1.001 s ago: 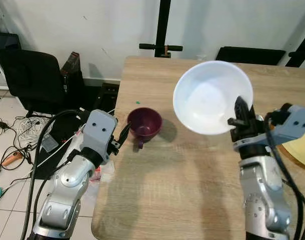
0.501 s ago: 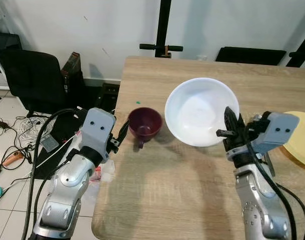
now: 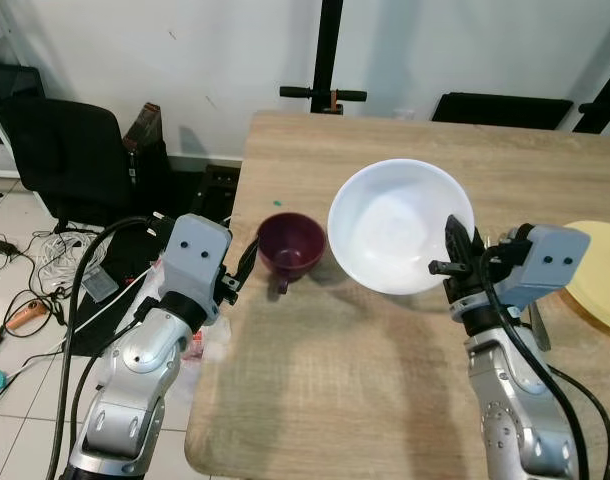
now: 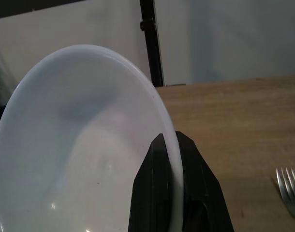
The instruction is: Setting the table
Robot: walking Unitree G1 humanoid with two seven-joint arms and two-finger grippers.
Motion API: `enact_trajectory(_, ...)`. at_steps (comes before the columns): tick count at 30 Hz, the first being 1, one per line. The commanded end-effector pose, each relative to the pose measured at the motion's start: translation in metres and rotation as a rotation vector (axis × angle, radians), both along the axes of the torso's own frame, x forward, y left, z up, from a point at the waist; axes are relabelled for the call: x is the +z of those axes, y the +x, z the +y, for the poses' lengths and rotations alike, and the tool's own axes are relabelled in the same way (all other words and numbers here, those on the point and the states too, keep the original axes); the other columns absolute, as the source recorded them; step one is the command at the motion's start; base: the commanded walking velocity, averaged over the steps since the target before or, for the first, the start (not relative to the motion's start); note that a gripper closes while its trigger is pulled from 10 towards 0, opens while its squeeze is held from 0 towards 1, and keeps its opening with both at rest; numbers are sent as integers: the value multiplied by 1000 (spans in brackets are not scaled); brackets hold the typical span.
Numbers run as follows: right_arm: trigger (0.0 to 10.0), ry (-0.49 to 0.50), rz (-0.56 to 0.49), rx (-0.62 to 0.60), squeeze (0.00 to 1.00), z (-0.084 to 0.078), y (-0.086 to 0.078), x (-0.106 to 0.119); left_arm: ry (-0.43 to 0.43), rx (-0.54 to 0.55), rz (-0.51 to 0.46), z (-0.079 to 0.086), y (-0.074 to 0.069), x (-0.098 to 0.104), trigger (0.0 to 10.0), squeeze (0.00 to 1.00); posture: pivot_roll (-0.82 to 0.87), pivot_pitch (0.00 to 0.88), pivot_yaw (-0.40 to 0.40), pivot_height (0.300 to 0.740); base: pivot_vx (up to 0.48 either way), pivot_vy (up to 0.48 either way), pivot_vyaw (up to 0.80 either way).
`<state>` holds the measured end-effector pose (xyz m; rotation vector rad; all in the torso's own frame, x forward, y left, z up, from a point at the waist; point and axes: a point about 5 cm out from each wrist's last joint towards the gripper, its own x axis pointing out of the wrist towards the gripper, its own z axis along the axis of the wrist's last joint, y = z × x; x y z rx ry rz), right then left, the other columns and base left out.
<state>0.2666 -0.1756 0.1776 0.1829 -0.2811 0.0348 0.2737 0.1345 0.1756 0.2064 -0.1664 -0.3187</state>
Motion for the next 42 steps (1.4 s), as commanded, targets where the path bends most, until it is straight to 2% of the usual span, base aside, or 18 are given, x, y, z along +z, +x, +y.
enact_trajectory(1,10000,-3,1,-10,0,-2,0,-2,6,8,21,0,0,-4,10000,0,-93,27,26,740,-424,0,0)
enact_trajectory(42,10000,-8,10,-19,0,-1,1,-4,3,5,24,-2,2,-4,10000,0,-100,26,29,740,-403,0,0)
